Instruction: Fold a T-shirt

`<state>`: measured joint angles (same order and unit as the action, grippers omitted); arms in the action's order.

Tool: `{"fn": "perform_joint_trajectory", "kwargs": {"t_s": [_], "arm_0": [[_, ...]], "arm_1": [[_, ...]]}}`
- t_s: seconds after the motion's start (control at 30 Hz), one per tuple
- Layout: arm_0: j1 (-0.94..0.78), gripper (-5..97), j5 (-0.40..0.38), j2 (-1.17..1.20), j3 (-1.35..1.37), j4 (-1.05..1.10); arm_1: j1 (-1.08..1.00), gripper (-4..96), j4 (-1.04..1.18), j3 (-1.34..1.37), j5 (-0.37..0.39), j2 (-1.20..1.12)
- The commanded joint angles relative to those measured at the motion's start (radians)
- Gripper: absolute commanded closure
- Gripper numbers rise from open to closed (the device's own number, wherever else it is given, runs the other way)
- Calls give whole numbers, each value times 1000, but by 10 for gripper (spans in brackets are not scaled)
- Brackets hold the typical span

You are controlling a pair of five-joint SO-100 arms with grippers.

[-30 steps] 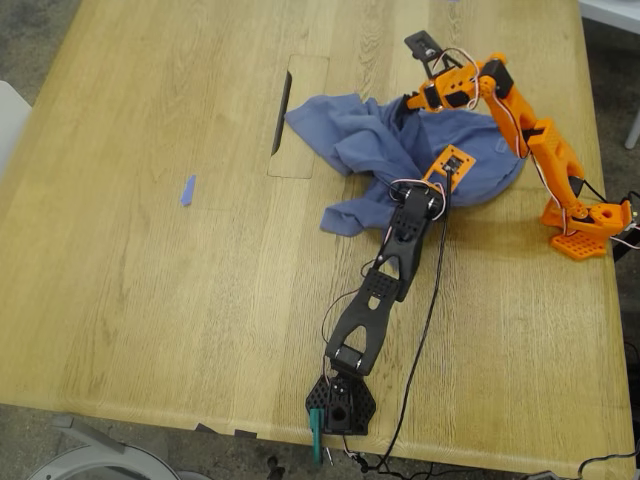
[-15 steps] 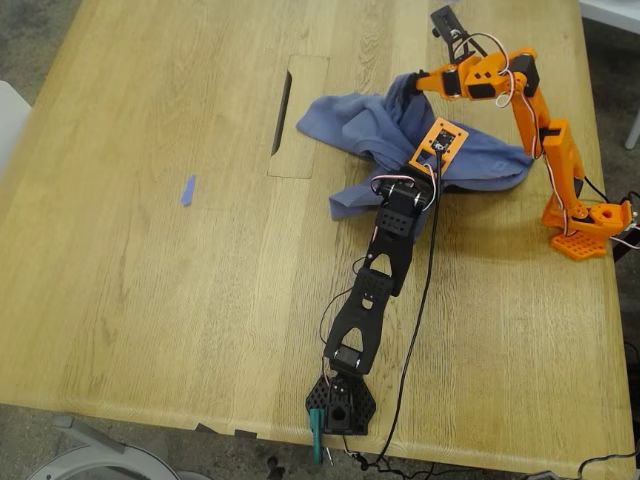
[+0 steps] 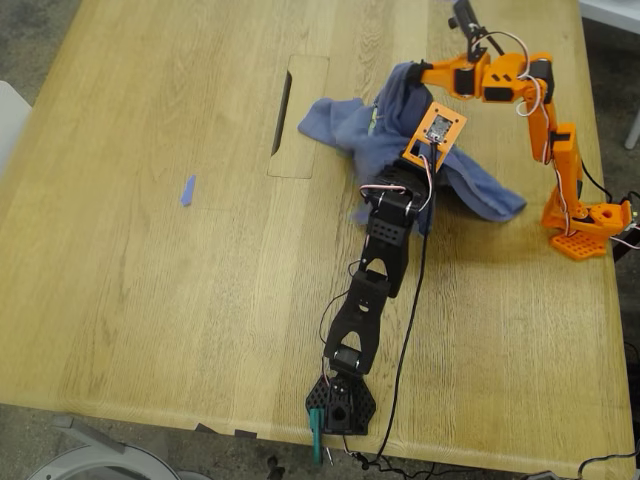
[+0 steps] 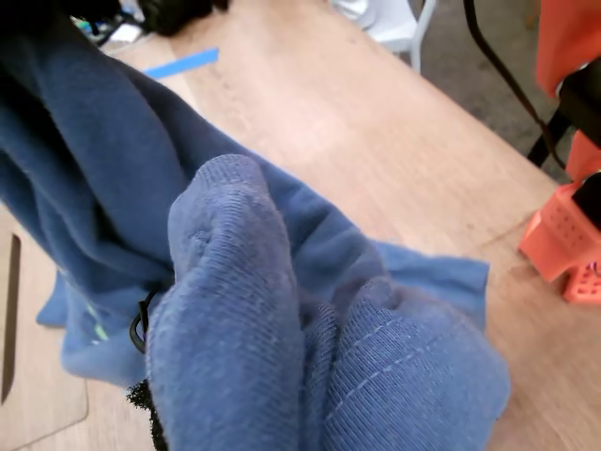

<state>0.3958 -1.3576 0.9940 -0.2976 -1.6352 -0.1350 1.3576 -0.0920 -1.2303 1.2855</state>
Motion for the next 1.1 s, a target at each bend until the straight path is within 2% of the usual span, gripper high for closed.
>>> {"fn": "perform_joint_trajectory", "kwargs": {"t_s": [0.0,0.53,0.87,1.07], "arm_0": [[-2,918,9,221,-32,60],[46,918,41,348,-34,272],[83,918,28,423,-34,402],[176,918,38,469,-34,463]], "arm_1": [[18,915,-41,-49,-14,101],[69,915,-149,-49,-35,256],[81,915,-196,-49,-71,334],[112,915,-210,-49,-84,380]]}}
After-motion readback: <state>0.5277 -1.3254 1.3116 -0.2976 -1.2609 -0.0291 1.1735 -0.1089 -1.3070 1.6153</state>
